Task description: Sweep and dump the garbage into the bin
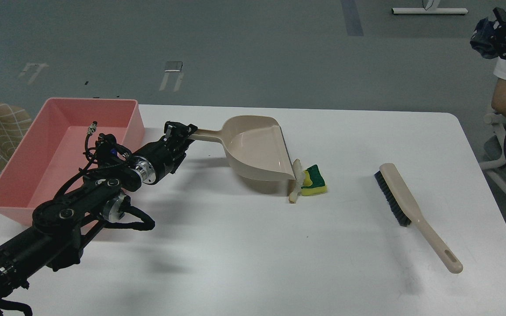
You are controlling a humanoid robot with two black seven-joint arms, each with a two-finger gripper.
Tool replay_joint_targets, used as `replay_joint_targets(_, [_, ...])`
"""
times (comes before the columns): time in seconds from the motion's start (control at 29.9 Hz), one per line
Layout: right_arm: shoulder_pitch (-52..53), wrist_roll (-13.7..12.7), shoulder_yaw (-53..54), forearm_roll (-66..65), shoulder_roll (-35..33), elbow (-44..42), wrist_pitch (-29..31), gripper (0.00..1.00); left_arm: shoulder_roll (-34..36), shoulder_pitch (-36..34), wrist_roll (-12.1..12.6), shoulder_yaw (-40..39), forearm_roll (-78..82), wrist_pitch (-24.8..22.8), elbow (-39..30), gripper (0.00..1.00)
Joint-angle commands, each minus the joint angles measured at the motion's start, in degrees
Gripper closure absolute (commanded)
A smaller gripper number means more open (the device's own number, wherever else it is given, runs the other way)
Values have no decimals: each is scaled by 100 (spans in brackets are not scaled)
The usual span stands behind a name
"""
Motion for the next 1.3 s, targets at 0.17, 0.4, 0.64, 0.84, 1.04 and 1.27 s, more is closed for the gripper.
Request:
replay_joint_targets(0.17, [-10, 35, -176, -546, -89, 28, 44, 0, 201, -206, -230, -14, 0, -9, -188, 99])
replay_joint_targets(0.4, [16, 80, -703, -1672, -449, 37, 9, 0, 483, -206, -379, -40, 0, 9, -690, 100])
replay_joint_targets(0.64, [-36, 501, -1608, -2533, -1606, 1036, 44, 0, 1027, -92, -423, 3, 18, -114, -1199, 100])
replay_joint_targets(0.84, [-115, 782, -2451, -4270, -2637, 2381, 36, 0, 1432, 23, -476, 12, 18, -228, -1542, 100])
replay_joint_targets(1.04, [-561, 599, -2752, -5566, -2822, 3496, -367, 5, 1573, 338, -598, 4, 132, -228, -1639, 100])
replay_joint_targets(1.27, [-1407, -675, -2743, -5672, -3376, 5423, -1186, 5, 1573, 770, -827, -93, 396, -193, -1683, 100])
